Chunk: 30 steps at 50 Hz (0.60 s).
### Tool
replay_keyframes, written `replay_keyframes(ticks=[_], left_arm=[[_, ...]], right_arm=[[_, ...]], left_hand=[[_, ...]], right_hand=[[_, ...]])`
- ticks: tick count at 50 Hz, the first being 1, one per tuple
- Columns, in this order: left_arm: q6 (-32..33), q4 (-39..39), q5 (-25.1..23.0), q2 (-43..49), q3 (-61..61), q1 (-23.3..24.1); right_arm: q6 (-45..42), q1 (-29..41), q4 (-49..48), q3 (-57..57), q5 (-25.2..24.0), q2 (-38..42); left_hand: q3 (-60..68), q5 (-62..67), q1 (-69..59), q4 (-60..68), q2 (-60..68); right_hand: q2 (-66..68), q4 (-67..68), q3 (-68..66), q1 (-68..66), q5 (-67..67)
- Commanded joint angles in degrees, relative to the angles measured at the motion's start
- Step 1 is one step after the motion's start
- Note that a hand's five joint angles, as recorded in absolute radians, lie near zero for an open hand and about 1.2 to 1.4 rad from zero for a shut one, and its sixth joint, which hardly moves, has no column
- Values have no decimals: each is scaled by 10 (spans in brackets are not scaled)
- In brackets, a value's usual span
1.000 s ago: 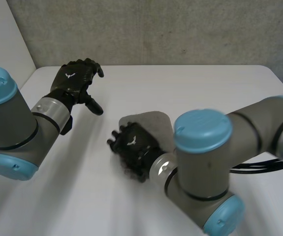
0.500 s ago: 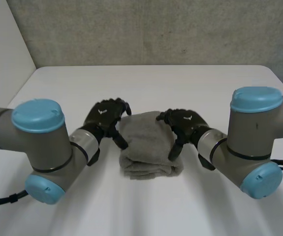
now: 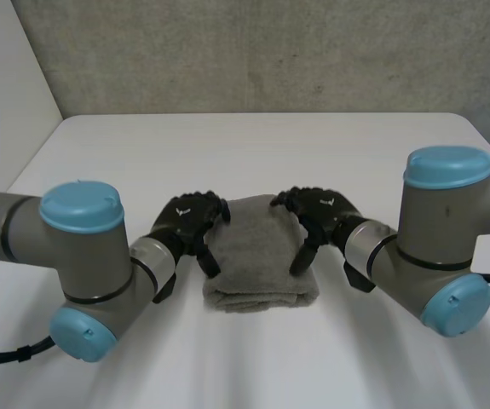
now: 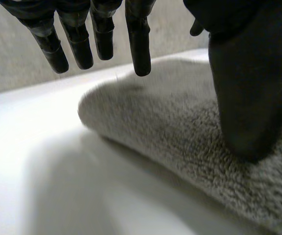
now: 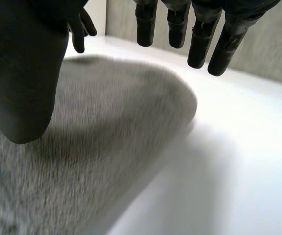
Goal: Fold the towel.
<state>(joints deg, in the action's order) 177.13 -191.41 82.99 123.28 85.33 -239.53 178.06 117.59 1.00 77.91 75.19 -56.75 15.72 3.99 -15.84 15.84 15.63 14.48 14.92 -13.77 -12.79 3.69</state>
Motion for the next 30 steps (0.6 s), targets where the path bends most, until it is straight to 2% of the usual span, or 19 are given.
replay_keyframes(ticks=[1,2,4,7,9,10,12,17,22,30], left_arm=[[9,14,1,-58,-22,-2],[11,24,1,-74,-31,-7],[13,39,1,-93,-43,-10],[13,79,2,-125,-73,-22],[12,101,2,-139,-85,-30],[11,121,3,-152,-94,-39],[10,140,5,-165,-102,-48],[7,165,24,-189,-112,-61],[6,171,78,-201,-114,-61],[5,177,94,-203,-113,-61]], right_arm=[[2,-3,0,-5,21,-90],[2,-3,0,-5,21,-90],[2,-12,1,-13,69,-129],[2,-17,3,-16,99,-147],[1,-21,8,-25,154,-175],[1,-21,8,-25,154,-175],[-3,-24,13,-29,187,-188],[-6,-26,23,-32,189,-193],[-7,-26,33,-31,188,-190],[-8,-25,34,-23,186,-188]], left_hand=[[-37,-19,38,-38,-36],[-38,-21,39,-39,-37],[-43,-26,45,-45,-42],[-47,-29,48,-48,-46],[-48,-31,50,-50,-47],[-48,-31,50,-50,-47],[-48,-31,50,-50,-47],[-48,-31,50,-50,-47],[-48,-31,50,-50,-47],[-48,-31,50,-50,-47]], right_hand=[[-45,-49,38,28,-37],[-45,-49,38,28,-37],[-45,-49,38,28,-37],[-45,-49,38,28,-37],[-45,-49,38,28,-37],[-45,-49,38,28,-37],[-45,-49,38,28,-37],[-45,-49,38,28,-37],[-45,-49,38,28,-37],[-45,-49,38,28,-37]])
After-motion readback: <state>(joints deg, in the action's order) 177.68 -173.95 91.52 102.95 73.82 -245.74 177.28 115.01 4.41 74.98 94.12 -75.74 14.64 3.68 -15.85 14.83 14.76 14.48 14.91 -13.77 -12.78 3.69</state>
